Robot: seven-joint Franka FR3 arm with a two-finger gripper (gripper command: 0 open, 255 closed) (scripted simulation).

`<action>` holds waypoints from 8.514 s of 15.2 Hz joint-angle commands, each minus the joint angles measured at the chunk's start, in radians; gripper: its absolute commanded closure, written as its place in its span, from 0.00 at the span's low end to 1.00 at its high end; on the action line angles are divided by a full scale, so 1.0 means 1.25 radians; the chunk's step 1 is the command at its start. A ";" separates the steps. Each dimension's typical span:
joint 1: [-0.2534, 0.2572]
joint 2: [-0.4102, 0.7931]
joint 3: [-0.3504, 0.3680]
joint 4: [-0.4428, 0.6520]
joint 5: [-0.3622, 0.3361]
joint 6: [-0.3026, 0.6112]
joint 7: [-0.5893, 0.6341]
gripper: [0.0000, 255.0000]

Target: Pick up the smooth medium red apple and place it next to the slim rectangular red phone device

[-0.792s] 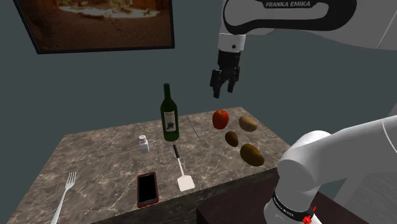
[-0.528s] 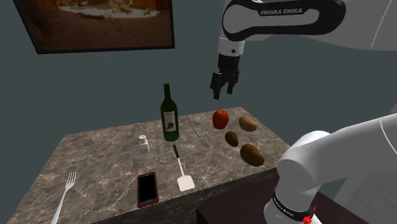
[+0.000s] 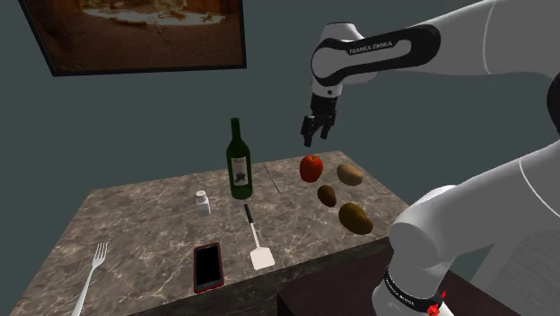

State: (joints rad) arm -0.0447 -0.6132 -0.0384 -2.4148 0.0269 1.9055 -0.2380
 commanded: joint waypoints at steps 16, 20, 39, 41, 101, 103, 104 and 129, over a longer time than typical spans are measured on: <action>-0.038 0.316 -0.125 0.032 0.002 0.369 -0.169 0.00; -0.035 0.348 -0.127 0.020 0.012 0.413 -0.176 0.00; -0.035 0.347 -0.127 0.024 0.011 0.408 -0.175 1.00; -0.035 0.336 -0.126 0.035 0.007 0.385 -0.171 1.00; 0.107 0.290 0.204 0.275 -0.030 0.102 0.322 1.00; 0.119 0.314 0.231 0.290 -0.038 0.108 0.364 1.00; 0.125 0.326 0.244 0.299 -0.043 0.111 0.386 1.00; 0.435 0.906 0.407 0.905 -0.352 -0.026 0.876 1.00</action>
State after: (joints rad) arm 0.4680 0.4710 0.4741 -1.3456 -0.3928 1.8922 0.8394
